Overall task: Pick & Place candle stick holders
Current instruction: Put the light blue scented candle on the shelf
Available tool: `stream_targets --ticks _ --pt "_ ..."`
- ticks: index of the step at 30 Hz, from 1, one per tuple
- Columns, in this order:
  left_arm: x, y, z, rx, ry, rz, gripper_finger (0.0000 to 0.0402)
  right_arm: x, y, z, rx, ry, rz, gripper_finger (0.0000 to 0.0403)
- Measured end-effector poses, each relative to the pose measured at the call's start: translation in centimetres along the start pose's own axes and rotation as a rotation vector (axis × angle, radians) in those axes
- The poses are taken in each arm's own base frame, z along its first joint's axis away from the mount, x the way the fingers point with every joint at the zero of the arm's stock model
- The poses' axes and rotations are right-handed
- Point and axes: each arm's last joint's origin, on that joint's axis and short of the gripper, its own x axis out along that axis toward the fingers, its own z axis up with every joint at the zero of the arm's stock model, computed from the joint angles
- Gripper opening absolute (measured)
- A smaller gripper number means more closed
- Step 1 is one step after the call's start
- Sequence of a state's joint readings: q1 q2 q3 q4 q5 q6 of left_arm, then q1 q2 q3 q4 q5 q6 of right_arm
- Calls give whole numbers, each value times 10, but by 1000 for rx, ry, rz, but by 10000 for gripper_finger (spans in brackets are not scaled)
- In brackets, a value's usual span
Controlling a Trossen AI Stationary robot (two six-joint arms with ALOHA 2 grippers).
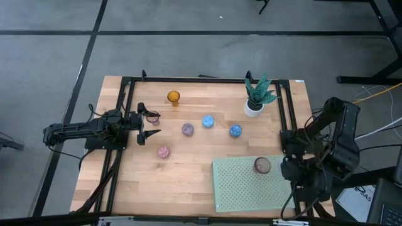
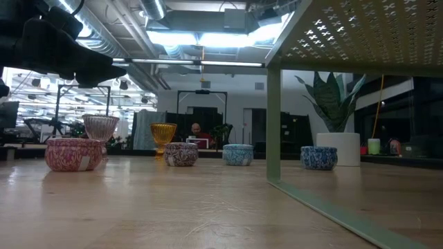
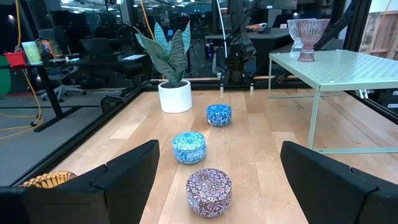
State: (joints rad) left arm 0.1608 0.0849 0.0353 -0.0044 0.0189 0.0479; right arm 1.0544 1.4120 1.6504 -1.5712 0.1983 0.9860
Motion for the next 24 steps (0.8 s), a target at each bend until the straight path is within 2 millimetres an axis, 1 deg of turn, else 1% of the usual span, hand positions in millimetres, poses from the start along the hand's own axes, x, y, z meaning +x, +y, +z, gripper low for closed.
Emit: stream_targets --ticks 3,6,9,12,16,22,24 --pt "0 0 0 0 0 0 334 -7 -5 9 -1 -40 12 94" --pt "0 0 0 0 0 0 334 -11 -10 22 -22 -83 36 95" --pt "0 0 0 0 0 0 334 -12 -15 39 -53 -153 68 103" --pt "0 0 0 0 0 0 334 -11 -24 60 -83 -235 84 121" --pt "0 0 0 0 0 0 334 -1 -39 93 -129 -318 49 157" --pt "0 0 0 0 0 0 334 23 -68 148 -227 -433 -45 213" --pt "0 0 0 0 0 0 334 30 -78 163 -251 -467 -45 229"
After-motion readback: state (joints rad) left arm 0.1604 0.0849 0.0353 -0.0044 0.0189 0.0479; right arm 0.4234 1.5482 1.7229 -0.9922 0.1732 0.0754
